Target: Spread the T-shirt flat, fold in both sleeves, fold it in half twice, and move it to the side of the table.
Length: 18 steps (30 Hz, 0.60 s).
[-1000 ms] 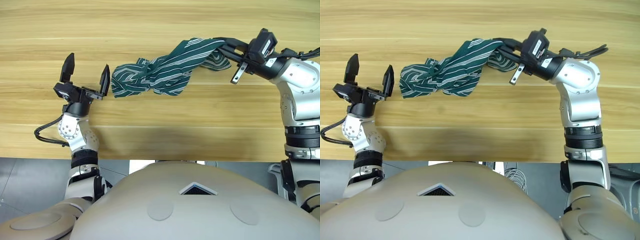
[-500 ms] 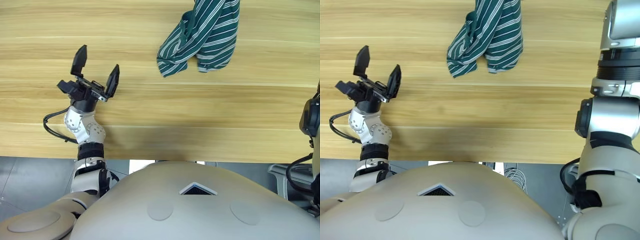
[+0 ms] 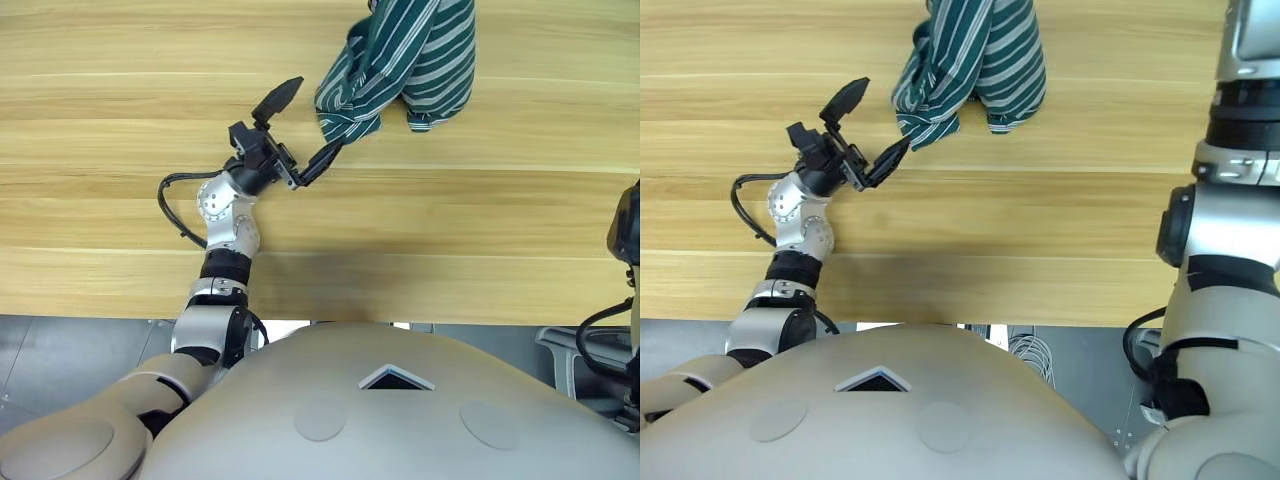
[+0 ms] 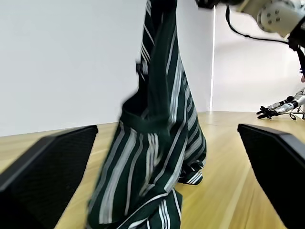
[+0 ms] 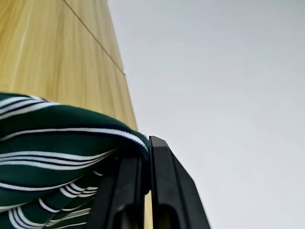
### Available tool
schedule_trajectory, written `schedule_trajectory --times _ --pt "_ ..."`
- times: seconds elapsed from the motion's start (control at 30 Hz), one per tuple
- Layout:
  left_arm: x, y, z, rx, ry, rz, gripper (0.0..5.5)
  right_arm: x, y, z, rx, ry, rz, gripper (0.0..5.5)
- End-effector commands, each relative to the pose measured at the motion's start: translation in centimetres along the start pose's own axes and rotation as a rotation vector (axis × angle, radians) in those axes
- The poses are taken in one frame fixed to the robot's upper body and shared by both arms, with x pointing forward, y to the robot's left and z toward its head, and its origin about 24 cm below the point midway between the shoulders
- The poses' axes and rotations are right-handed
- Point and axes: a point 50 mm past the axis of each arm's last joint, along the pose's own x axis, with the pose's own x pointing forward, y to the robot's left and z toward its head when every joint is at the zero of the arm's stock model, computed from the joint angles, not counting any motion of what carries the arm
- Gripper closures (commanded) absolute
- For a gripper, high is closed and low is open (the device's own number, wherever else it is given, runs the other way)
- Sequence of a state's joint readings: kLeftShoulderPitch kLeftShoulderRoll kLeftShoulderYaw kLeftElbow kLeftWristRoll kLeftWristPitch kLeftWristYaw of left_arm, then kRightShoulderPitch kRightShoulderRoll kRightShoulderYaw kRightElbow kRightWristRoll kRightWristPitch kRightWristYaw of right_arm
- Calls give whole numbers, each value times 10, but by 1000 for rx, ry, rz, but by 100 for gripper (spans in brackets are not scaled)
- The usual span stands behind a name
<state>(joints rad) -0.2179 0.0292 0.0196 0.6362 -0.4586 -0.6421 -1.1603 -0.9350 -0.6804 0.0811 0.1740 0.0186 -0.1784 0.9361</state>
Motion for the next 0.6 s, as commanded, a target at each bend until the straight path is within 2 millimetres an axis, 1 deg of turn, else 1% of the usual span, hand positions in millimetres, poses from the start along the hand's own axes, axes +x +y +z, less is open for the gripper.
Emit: schedule_trajectory --times 0.03,0.07,0.17,0.27,0.43,0.5,0.6 --pt "10 1 0 33 -9 7 10 -3 -15 19 -51 -40 -10 549" --pt "11 2 -1 40 -8 12 10 -3 -17 21 -57 -44 -15 549" --pt "8 3 -3 72 17 47 10 -1 -31 34 -91 -54 -47 549" --pt "7 3 -3 106 9 92 10 3 -39 42 -110 -67 -46 549" --pt "10 -1 1 124 -48 134 10 1 -43 43 -120 -54 -44 549" --pt "10 -10 -1 88 -72 144 10 1 -44 43 -122 -53 -51 549" --pt "10 -37 -8 41 -91 146 10 4 -46 45 -126 -54 -52 549"
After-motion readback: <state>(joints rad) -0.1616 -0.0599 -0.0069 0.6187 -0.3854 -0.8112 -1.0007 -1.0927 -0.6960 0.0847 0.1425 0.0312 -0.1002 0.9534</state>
